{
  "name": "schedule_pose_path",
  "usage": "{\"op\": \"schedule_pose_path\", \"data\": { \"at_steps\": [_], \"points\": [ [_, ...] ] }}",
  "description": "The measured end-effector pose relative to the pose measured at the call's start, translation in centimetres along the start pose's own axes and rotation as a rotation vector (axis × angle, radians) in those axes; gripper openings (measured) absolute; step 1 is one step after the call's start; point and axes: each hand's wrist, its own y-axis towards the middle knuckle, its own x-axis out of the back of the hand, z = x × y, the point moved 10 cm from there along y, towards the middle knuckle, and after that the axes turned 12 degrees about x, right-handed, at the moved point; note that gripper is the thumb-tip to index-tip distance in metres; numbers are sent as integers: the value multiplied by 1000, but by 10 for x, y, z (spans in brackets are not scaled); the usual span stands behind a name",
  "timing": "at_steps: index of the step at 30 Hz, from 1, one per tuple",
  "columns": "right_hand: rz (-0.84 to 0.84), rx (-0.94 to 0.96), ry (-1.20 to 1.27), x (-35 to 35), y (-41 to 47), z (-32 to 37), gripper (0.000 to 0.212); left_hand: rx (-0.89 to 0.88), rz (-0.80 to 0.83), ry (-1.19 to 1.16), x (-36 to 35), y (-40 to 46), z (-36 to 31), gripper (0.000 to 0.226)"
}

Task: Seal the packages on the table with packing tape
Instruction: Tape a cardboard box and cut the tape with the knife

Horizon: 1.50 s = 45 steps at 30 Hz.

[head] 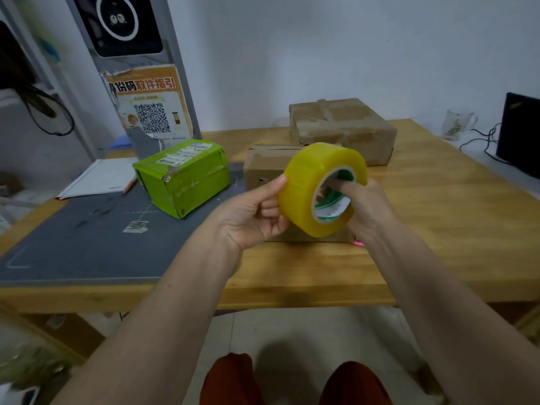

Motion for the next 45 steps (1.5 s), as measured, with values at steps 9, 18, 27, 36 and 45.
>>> {"op": "schedule_pose_path", "data": {
  "at_steps": [9,18,27,36,45],
  "points": [
    [-59,401,-425,25,-10,37,37,138,-34,-304,-18,-7,42,70],
    [-15,578,-613,23,-25,55,50,5,-135,-112,-23,-23,26,38],
    [-236,189,-170,38,-35,10,28,-412,-320,416,-13,-38,4,84],
    [557,-53,-106,-28,-67,2,61,-825,-578,1039,-8,-49,-17,49],
    [428,16,-546,-49,-75,11,39,-941,-587,1322,-30,-55,-7,66]
  ]
}}
